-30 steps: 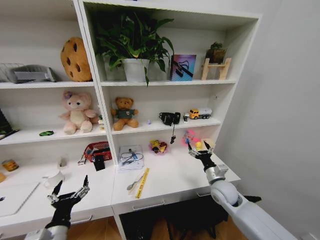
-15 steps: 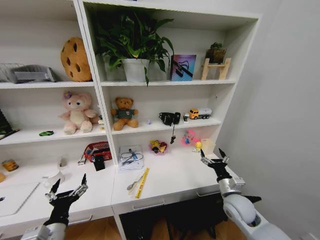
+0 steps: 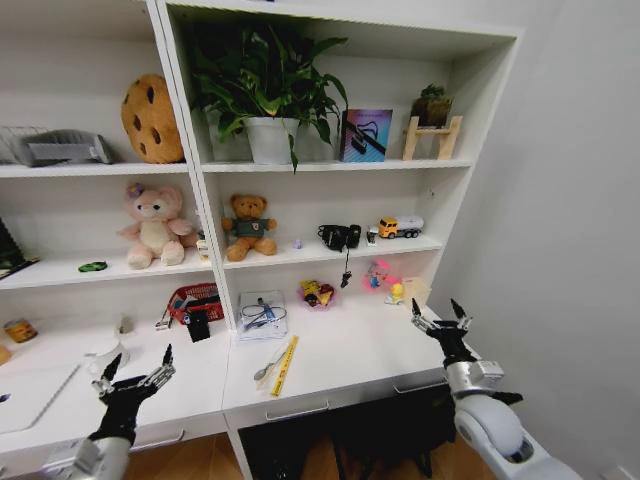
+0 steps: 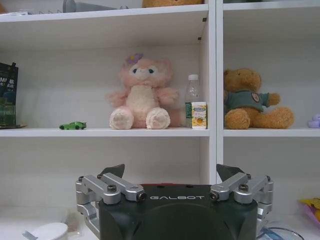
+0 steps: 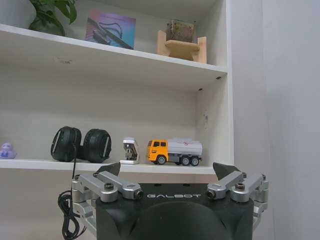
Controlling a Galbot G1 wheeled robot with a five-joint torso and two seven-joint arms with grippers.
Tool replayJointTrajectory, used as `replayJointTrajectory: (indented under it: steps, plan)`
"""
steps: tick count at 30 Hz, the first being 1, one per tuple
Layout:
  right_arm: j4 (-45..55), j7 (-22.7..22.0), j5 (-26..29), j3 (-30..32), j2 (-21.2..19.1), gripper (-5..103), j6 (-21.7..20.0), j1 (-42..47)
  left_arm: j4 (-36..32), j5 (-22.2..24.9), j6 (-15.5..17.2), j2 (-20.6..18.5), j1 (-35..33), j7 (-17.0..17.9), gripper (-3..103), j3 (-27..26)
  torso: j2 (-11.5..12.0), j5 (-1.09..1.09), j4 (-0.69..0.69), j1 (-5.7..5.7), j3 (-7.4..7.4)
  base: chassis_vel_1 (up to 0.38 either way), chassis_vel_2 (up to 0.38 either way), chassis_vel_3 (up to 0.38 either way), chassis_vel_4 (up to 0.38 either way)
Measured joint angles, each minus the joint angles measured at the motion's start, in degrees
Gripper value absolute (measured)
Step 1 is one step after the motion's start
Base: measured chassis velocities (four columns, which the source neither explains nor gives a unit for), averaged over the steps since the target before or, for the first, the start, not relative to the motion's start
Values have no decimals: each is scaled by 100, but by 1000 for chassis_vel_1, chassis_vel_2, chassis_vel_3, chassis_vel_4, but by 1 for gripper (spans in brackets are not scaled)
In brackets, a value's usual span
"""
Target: Organize the objects on the table.
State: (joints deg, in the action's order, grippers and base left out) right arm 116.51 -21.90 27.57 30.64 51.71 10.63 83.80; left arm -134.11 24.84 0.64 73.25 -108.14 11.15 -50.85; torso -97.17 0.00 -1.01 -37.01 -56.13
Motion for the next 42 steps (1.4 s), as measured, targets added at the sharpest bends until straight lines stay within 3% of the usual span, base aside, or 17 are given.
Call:
replayJointTrajectory:
  steps: [19, 42]
  plan:
    - [187, 7, -154, 462, 257, 100, 112, 455, 353, 269, 196, -712, 455, 122, 100, 12, 0, 0, 0, 0, 0, 0, 0, 0, 0]
    - [203, -14, -165, 449, 274, 100, -15, 441, 336, 290, 309, -718, 459, 146, 100, 10, 0, 0, 0, 0, 0, 0, 0, 0, 0]
